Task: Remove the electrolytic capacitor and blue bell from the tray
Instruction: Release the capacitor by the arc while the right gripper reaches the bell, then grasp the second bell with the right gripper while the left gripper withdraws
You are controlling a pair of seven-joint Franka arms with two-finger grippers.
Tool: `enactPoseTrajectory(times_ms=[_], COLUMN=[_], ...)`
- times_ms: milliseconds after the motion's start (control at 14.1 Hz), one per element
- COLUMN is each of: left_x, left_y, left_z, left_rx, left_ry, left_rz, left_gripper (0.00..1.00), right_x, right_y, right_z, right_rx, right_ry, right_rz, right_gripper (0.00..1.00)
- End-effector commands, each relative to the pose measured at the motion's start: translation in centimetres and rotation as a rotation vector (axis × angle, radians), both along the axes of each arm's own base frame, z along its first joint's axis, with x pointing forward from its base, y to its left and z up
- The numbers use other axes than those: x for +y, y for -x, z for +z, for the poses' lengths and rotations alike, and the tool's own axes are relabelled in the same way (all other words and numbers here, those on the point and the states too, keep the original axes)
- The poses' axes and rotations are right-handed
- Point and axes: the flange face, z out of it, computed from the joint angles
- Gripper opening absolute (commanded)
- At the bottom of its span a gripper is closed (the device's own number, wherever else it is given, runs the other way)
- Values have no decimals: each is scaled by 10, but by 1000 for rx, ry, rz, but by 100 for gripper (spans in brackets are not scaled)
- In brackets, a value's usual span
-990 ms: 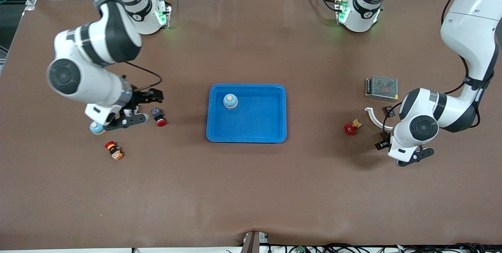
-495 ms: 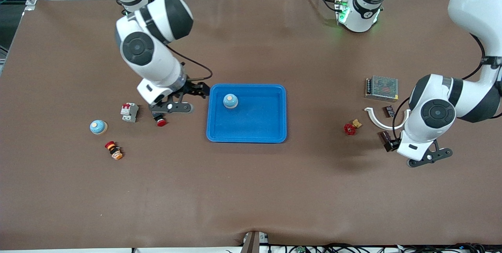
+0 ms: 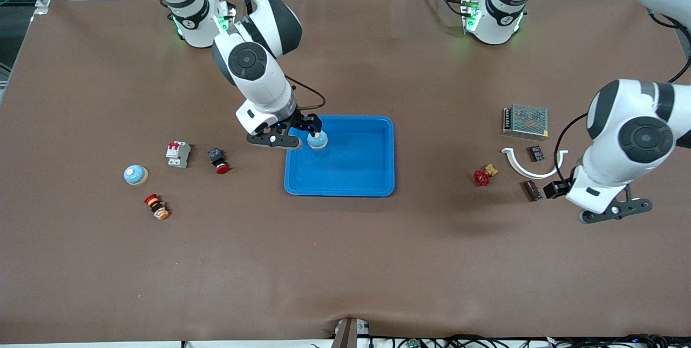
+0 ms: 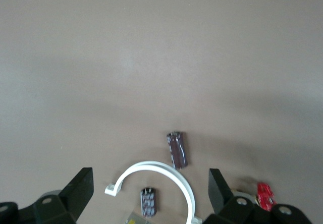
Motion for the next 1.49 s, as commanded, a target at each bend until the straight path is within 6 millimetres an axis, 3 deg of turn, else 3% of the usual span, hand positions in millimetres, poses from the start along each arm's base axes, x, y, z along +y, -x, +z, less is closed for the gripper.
enactPoseTrajectory(times_ms=[0,212,354,495,920,1202,1415], left_x=[7,10,-1,-5,-20,-34,-56], left_y=[1,3,7,13,37,54,69], left_z=[46,79,95,105,172,197,208], left_rx=[36,50,30,33,-5,-8,-3], left_ry=[45,46,51,73,127,122,109], left_rz=[-19,-41,-57,-50,-77,-86,-100], left_gripper=[100,100,100,100,100,100,100], right_x=[13,32,39,40,42,49,48], right_y=[15,25,29,30,29,36,37], right_z=[-18,-45,-64,-78,-110,-131,-144], right_rx=[4,2,-1,-3,-22,-29,-35], right_ry=[10,18,23,28,39,46,46], right_rz=[-3,-9,2,5,16,34,34], right_gripper=[100,100,100,100,100,100,100])
